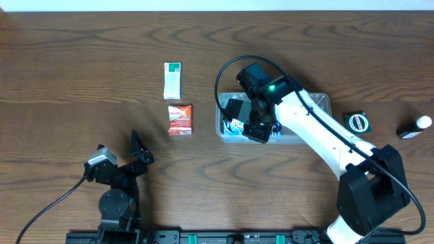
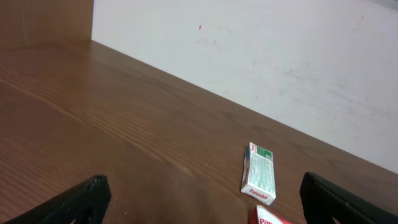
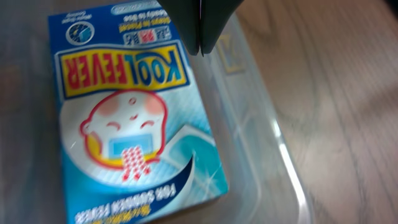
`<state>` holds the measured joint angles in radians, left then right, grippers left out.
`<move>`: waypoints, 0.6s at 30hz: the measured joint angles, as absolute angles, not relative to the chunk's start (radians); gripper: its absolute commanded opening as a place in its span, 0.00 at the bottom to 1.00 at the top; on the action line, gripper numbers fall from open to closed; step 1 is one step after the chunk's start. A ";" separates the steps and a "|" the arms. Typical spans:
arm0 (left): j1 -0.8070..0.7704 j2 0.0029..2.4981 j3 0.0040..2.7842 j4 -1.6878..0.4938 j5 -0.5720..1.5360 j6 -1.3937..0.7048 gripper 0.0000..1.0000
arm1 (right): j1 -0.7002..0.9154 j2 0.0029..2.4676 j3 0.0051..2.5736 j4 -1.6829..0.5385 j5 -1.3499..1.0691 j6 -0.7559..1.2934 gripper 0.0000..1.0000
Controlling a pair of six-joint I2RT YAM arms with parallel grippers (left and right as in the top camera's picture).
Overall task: Pack container
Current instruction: 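Release the blue box and withdraw the right gripper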
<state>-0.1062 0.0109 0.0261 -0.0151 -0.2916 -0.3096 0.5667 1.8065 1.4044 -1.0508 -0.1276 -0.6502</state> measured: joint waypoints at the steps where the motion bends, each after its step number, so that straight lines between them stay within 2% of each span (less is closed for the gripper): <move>1: -0.106 0.011 0.026 -0.015 -0.292 -0.310 0.98 | 0.567 1.806 1.404 -1.039 -0.130 -0.649 0.07; 6: -0.106 0.011 0.026 -0.015 -0.292 -0.310 0.98 | 0.566 1.806 1.406 -0.958 -0.139 -0.603 0.11; 13: -0.106 0.011 0.026 -0.015 -0.292 -0.310 0.98 | 0.506 1.769 1.474 -0.976 -0.138 -0.476 0.15; 15: -0.106 0.011 0.026 -0.015 -0.292 -0.310 0.98 | 0.451 1.718 1.487 -0.999 -0.130 -0.439 0.20; 17: -0.106 0.011 0.026 -0.015 -0.292 -0.310 0.98 | 0.384 1.654 1.493 -1.029 -0.123 -0.410 0.28; 18: -0.106 0.011 0.026 -0.015 -0.291 -0.310 0.98 | 0.332 1.610 1.497 -1.051 -0.119 -0.392 0.35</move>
